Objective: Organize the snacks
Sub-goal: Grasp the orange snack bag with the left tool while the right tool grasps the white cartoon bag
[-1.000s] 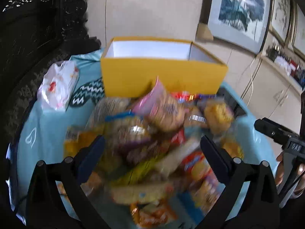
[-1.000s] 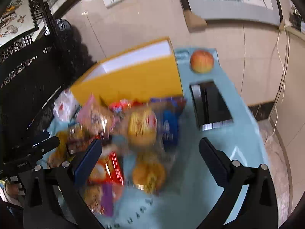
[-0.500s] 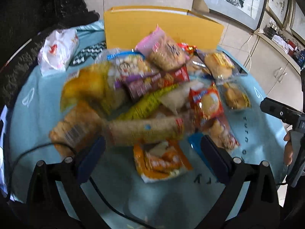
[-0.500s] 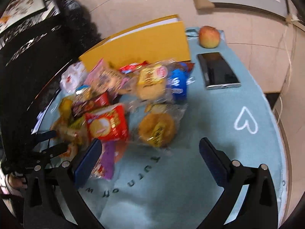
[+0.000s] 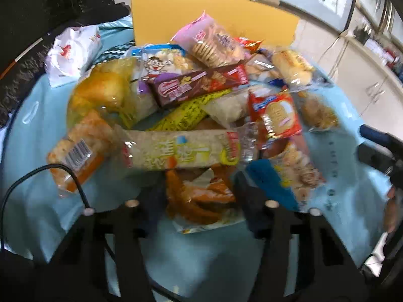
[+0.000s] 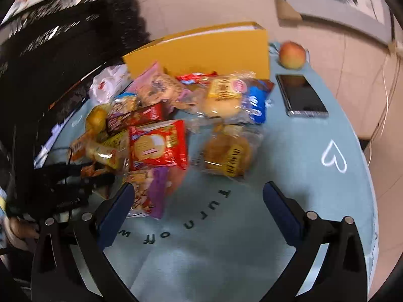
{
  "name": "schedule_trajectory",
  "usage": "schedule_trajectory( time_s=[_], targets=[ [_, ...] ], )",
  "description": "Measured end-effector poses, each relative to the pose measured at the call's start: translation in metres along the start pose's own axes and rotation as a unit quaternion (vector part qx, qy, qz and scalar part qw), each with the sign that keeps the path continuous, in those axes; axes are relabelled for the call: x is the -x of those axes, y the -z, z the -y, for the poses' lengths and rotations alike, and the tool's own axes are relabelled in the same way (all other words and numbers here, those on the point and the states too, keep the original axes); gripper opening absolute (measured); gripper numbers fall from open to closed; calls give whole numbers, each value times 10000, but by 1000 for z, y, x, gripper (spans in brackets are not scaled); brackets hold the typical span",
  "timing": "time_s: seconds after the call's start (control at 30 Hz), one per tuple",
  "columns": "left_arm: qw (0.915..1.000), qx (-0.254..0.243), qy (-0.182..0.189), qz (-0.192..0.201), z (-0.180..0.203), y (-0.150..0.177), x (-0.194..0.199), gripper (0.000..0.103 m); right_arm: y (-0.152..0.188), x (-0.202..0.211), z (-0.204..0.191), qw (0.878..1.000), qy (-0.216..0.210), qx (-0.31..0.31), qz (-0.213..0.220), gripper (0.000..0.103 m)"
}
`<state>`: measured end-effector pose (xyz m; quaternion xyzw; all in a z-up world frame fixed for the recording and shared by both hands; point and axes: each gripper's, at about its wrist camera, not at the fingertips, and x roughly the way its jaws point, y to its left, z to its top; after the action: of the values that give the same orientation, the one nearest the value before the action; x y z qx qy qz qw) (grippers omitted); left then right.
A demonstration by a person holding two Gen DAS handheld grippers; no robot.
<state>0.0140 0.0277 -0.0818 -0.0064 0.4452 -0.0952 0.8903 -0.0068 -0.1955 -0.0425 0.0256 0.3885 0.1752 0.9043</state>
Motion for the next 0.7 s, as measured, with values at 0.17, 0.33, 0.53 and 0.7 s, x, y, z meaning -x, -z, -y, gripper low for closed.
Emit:
schedule_trajectory(
  time_s=[0.17,0.33,0.53,0.7],
  targets=[
    [9999,10,23,108,-7,3,5,46,8,-11,-46,9943,89,1055,-156,102],
    [9995,131,227,148,-15,5,5,47,8,-39,-69,9921,333,1107,-477,102],
    [9990,147,356,221,-19,7,5,47,10,-64,-78,9913,335,1029,-749,80],
    [9986,132,453,234,-16,11,7,47,9,-61,-89,9886,227,1223,-845,50]
  ],
)
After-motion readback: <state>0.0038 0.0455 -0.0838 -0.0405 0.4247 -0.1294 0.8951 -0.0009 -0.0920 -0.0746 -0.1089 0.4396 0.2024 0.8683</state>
